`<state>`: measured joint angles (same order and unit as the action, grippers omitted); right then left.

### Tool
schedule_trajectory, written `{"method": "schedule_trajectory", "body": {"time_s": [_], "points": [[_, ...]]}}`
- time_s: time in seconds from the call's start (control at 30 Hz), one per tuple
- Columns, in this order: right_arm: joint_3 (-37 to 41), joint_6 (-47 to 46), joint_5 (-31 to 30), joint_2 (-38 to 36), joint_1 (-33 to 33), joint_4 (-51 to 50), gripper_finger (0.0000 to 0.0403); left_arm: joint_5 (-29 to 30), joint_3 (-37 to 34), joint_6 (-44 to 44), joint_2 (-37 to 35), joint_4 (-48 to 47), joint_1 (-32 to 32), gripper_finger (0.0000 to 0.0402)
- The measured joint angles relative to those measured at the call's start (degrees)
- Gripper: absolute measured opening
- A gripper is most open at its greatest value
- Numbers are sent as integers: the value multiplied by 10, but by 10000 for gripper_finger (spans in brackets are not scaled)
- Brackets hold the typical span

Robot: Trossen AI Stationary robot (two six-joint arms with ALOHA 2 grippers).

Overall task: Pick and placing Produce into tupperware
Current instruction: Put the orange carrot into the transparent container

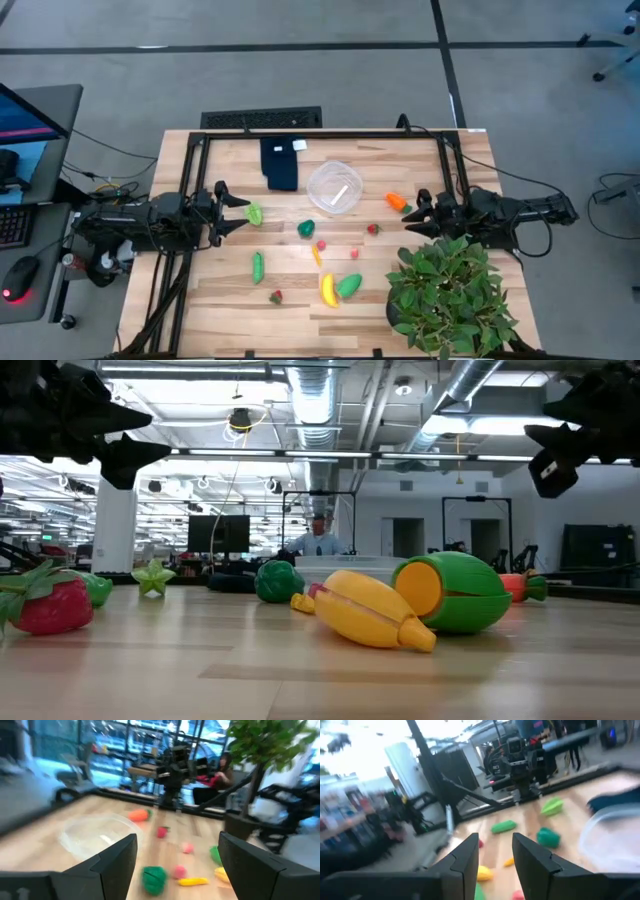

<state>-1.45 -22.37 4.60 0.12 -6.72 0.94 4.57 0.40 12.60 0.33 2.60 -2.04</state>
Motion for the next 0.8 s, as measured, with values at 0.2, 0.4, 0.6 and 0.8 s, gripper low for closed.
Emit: {"method": "schedule_trajectory", "body": {"time_s": [0.2, 0.4, 0.6, 0.8], "points": [[0, -18, -2, 0, 1, 22, 113, 7, 0, 9, 0, 0, 0, 265], [0, -4, -2, 0, 0, 19, 113, -8, 0, 26, 0, -3, 0, 265], [0, 99, -17, 2, 9, 14, 113, -22, 0, 48, 1, -6, 0, 265], [0, -5, -15, 2, 11, 54, 113, 53, 0, -42, 1, 7, 0, 265]]}}
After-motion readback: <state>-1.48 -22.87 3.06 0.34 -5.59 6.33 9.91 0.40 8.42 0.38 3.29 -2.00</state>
